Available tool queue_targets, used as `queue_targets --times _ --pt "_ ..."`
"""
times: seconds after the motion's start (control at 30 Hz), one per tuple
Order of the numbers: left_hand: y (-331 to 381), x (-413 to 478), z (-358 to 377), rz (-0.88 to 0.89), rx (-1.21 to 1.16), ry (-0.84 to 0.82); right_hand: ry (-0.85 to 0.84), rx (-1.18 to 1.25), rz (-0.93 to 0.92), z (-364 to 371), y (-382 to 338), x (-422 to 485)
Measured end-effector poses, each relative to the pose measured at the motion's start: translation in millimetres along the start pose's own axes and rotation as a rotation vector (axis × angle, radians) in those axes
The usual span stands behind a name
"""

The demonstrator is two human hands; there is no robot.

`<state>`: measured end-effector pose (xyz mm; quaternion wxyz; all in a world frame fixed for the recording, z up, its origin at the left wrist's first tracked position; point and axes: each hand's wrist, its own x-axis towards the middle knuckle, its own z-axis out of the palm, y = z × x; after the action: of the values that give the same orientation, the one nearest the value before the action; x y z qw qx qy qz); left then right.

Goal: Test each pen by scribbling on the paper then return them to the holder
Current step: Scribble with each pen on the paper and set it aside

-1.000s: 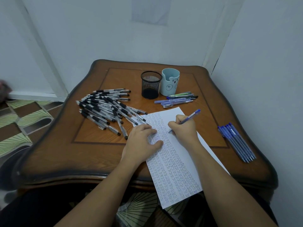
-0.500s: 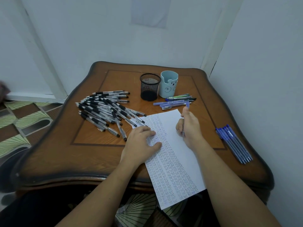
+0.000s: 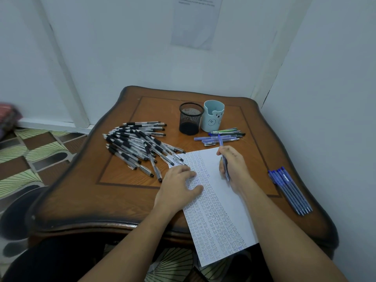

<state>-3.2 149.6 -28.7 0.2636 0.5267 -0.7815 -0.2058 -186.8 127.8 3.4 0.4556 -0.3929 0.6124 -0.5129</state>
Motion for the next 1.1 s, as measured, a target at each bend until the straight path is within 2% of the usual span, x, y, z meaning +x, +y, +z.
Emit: queue_targets --times 0.2,0.37,0.47,0.67,0.83,1.1 --pt "0 -2 -1 0.003 -0.001 -0.020 -0.071 -0.139 0.053 3 -5 3" --pt "2 0 -12 -0.029 -0.080 -0.110 -0.137 -0.271 0.061 7 0 6" --pt "2 1 -24 -0.047 -0.130 -0.108 -0.155 -0.409 0.036 12 -4 3" --pt "-8 -5 -65 -0.016 -0.061 -0.060 -0.183 -0.649 -0.103 36 -21 -7" --pt "-49 -22 -119 -0.090 0.087 -0.006 -0.324 -0.743 -0.251 88 -38 -17" --pt "-142 -77 -214 -0.427 0.255 0.075 -0.578 -0.778 -0.426 239 -59 -53"
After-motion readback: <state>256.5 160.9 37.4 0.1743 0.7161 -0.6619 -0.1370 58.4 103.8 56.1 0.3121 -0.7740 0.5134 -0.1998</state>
